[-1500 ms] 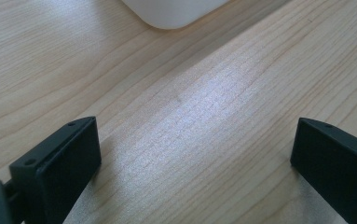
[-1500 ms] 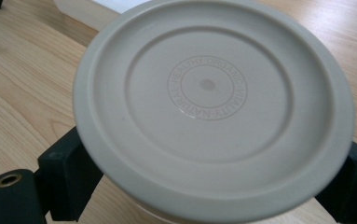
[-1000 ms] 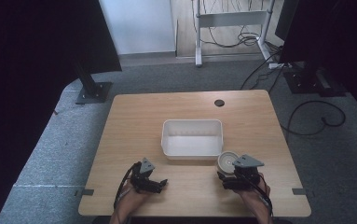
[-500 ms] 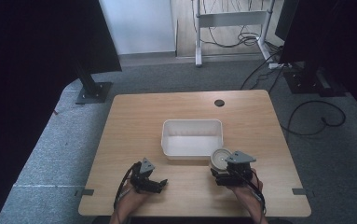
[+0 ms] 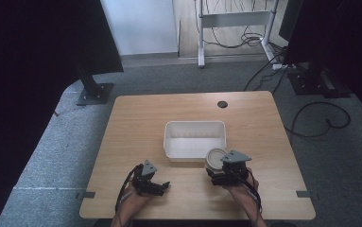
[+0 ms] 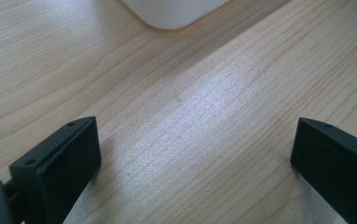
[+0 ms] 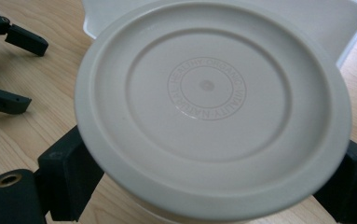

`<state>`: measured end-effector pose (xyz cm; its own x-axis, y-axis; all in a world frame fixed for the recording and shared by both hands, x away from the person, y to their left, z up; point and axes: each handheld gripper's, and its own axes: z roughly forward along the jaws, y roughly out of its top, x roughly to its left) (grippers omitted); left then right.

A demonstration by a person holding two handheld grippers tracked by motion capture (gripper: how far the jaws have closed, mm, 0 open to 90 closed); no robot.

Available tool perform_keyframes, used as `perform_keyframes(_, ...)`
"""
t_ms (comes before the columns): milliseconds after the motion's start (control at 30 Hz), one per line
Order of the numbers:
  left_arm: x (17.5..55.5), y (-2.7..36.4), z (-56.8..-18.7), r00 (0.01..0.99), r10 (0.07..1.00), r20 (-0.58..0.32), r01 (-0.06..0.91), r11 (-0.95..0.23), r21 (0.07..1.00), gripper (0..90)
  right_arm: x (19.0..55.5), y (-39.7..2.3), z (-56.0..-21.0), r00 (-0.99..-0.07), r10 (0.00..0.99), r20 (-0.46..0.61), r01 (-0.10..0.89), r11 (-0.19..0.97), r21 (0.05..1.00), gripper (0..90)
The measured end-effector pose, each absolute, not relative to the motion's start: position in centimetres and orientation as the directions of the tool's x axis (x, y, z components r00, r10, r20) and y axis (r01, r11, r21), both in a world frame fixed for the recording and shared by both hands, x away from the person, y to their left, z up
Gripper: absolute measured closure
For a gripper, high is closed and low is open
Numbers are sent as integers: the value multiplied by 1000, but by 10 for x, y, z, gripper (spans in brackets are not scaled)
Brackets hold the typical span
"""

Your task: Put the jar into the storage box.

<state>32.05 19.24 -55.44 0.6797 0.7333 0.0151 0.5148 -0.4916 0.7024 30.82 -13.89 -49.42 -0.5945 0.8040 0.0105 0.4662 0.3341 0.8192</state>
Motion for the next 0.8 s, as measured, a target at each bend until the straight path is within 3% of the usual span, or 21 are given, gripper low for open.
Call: perform_keyframes(800,321,193,-554,684,730,17,511,-496,702,14,336,-102,-478,-618,786,-3,437,347,830,95)
